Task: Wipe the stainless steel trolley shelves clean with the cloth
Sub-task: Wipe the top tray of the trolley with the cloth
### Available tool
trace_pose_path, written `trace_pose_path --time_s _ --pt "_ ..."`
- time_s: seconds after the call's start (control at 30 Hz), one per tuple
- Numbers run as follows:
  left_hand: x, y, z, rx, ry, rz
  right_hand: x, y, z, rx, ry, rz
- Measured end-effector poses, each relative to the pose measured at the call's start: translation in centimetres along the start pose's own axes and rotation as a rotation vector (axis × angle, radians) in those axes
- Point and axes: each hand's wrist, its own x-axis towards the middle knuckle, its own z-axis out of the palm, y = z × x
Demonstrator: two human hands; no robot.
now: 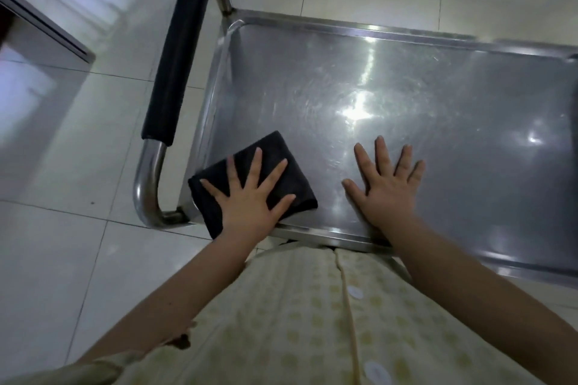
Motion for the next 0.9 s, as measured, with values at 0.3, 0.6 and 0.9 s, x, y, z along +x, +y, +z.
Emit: trace_pose_path --time_s 0.3,0.6,0.9 --pt "10.9 -1.8 -5.4 0.036 0.026 0.015 1.0 -0.7 -0.5 0.019 -0.001 0.008" --pt "8.2 -2.3 -4.1 0.063 0.011 0.122 1.7 -1.1 -0.6 0.024 0.003 0.022" --pt "3.7 -2.9 -2.0 0.044 -0.003 0.028 1.7 -1.1 -0.6 0.010 0.002 0.011"
